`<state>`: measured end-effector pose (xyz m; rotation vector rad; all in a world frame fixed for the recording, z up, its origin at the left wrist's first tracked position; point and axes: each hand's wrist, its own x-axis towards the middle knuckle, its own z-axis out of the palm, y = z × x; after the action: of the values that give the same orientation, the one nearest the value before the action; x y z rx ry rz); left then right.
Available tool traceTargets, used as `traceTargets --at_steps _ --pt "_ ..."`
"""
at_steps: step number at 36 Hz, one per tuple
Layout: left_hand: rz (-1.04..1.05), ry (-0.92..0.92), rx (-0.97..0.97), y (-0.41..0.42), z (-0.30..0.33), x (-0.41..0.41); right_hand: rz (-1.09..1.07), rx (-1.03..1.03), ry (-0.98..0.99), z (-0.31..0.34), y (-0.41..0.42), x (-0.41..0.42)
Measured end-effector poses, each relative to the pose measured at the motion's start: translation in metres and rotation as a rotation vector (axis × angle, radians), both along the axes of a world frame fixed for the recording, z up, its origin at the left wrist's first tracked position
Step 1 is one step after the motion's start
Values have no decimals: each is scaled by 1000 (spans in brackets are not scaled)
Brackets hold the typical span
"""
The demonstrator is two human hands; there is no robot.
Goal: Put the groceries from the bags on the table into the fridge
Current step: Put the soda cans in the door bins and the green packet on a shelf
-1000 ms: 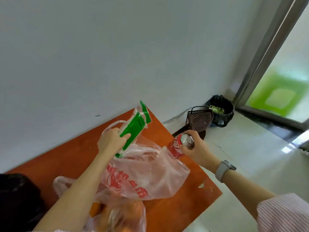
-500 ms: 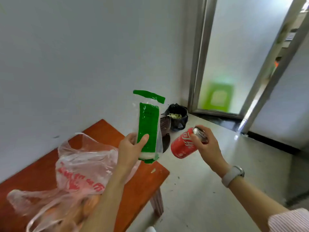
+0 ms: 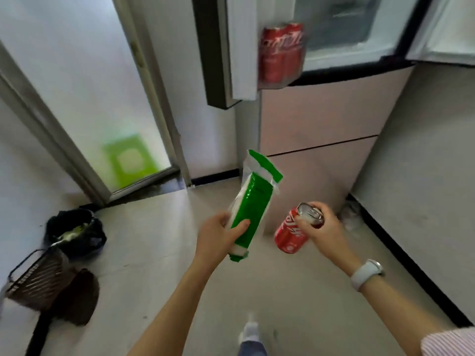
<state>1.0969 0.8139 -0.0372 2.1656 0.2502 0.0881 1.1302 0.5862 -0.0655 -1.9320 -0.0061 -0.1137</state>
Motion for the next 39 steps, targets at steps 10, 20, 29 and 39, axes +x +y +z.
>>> traceTargets --at_steps 10,20,29,39 --pt "-312 -30 1 -150 14 149 -334 -1 -34 22 -146 81" --pt "-340 -95 1 -255 59 315 -377 10 -154 80 -239 220" --pt "-265 -288 18 -280 121 390 -286 79 -321 131 -275 325" --pt "63 -577 103 -279 188 410 114 197 -498 197 -269 435"
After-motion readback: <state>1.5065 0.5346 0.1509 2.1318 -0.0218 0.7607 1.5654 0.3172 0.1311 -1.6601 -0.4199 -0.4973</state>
